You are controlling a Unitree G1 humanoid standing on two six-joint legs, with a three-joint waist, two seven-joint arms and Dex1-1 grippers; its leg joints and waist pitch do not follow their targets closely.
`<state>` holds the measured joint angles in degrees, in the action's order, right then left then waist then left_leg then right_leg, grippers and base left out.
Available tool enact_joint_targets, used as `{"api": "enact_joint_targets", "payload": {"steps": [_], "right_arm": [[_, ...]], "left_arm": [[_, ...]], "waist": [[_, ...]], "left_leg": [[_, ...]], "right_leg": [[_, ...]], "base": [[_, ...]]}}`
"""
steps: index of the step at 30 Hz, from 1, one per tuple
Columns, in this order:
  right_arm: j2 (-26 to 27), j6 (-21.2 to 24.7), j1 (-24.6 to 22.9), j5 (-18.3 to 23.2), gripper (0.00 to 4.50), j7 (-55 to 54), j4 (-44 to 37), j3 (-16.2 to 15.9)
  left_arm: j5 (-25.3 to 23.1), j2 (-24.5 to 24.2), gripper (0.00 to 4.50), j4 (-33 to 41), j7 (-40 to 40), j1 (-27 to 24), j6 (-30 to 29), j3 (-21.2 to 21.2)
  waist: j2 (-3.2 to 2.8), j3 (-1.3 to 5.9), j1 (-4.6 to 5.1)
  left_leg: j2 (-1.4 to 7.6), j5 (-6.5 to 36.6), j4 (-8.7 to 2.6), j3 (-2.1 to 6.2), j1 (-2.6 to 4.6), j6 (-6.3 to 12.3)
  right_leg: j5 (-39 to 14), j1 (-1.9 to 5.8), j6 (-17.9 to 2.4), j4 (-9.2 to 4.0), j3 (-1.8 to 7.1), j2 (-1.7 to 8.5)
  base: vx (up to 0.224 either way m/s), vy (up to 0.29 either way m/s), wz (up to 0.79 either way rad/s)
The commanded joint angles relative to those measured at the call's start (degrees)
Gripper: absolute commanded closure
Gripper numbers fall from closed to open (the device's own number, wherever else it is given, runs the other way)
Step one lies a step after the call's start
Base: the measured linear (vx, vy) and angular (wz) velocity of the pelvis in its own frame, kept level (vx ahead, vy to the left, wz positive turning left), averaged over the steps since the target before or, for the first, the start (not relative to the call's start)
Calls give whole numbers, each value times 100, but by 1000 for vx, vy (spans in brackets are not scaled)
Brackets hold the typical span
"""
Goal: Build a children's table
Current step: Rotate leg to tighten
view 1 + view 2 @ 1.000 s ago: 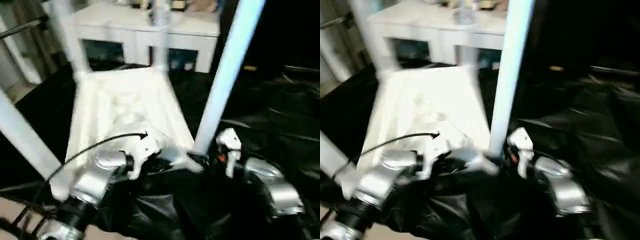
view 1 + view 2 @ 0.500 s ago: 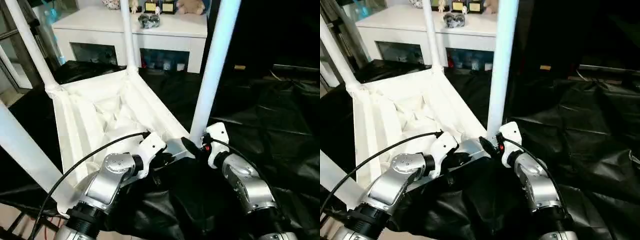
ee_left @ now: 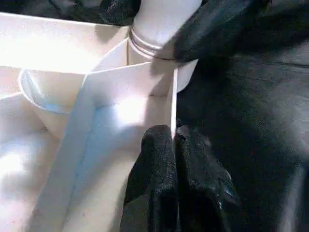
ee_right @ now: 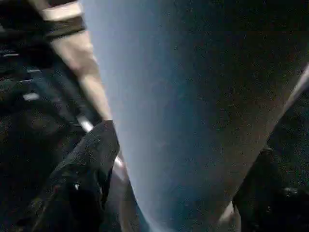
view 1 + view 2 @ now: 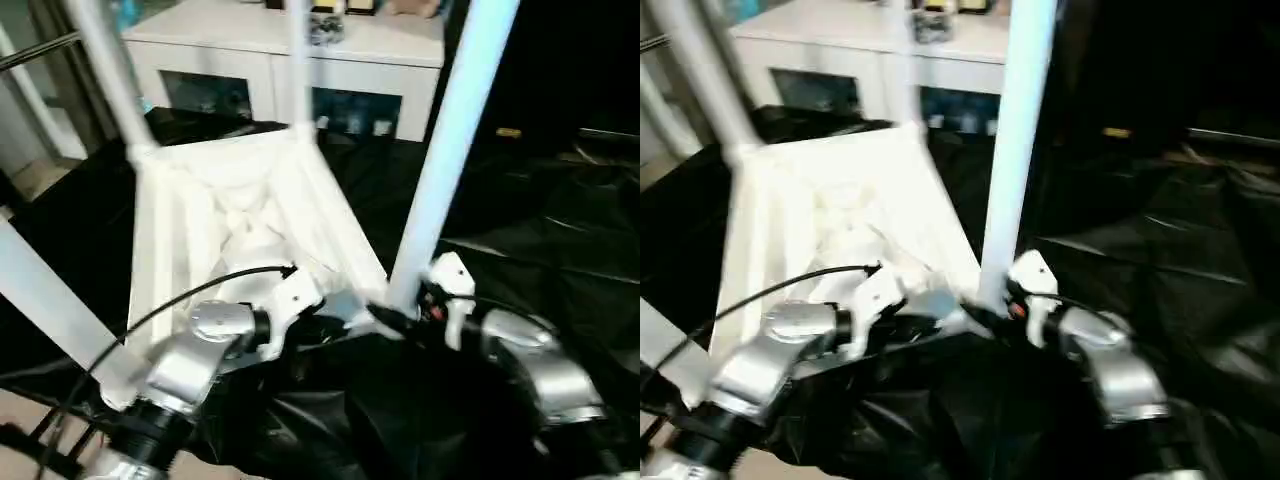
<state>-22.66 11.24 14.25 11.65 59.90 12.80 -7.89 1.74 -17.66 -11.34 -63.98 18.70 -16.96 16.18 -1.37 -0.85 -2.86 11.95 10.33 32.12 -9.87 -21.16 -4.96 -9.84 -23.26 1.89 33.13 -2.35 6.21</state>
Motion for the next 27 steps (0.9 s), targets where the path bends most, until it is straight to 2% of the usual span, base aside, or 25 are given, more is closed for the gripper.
{"api": "enact_joint_targets", "payload": {"steps": [1, 5, 6, 7, 8, 10, 12, 19, 24, 27], "right_arm": [[-54, 123, -13, 165, 110, 523, -234, -309], [-363, 244, -11, 227, 110, 1000, -351, -338], [-415, 300, 1, 272, 125, 1067, -366, -338], [-449, 332, 8, 294, 125, 1113, -377, -350], [-468, 349, 12, 308, 125, 1139, -383, -357], [-530, 389, 25, 338, 157, 1217, -392, -399], [-556, 377, 26, 322, 160, 1245, -389, -428], [-588, 406, -9, 271, 225, 1318, -454, -533], [-589, 416, -42, 290, 245, 1318, -479, -574], [-550, 429, -102, 304, 247, 1272, -473, -581]], "left_arm": [[275, -41, 450, 27, -333, 175, 210, 37], [310, -342, 450, -271, -701, 310, 373, 36], [311, -381, 450, -337, -771, 351, 410, 35], [314, -398, 450, -378, -804, 378, 430, 28], [316, -406, 450, -399, -822, 392, 440, 25], [323, -429, 450, -463, -875, 442, 461, 13], [324, -443, 450, -507, -888, 474, 485, 18], [339, -474, 450, -563, -986, 463, 567, 44], [311, -459, 450, -627, -932, 443, 615, 27], [220, -316, 450, -714, -515, 483, 551, -3]], "waist": [[102, 250, -8], [82, 250, -48], [99, 251, -52], [94, 247, -59], [114, 239, -62], [109, 230, -65], [119, 226, -73], [129, 242, -93], [139, 241, -92], [147, 231, -102]], "left_leg": [[42, 992, -303, -74, -6, 617], [53, 968, -290, -82, 28, 647], [53, 981, -290, -89, 36, 622], [55, 999, -295, -88, 42, 608], [61, 1055, -298, -87, 34, 584], [65, 1155, -307, -89, 38, 529], [66, 1258, -313, -90, 49, 442], [58, 1013, -289, -83, 32, 475], [58, 999, -279, -87, 32, 512], [63, 1139, -284, -89, 42, 466]], "right_leg": [[-639, 260, -1329, -282, 90, 48], [-488, 261, -1451, -258, 92, 41], [-510, 260, -1468, -252, 92, 41], [-534, 262, -1472, -256, 93, 43], [-598, 270, -1470, -256, 90, 52], [-738, 267, -1453, -267, 94, 65], [-913, 260, -1412, -282, 102, 74], [-581, 287, -1465, -236, 96, 70], [-588, 288, -1496, -230, 96, 70], [-800, 283, -1454, -251, 102, 77]], "base": [[0, 0, 0], [0, 0, 0], [0, 0, 0], [0, 0, 0], [0, 0, 0], [0, 0, 0], [0, 0, 0], [0, 0, 0], [0, 0, 0], [0, 0, 0]]}}
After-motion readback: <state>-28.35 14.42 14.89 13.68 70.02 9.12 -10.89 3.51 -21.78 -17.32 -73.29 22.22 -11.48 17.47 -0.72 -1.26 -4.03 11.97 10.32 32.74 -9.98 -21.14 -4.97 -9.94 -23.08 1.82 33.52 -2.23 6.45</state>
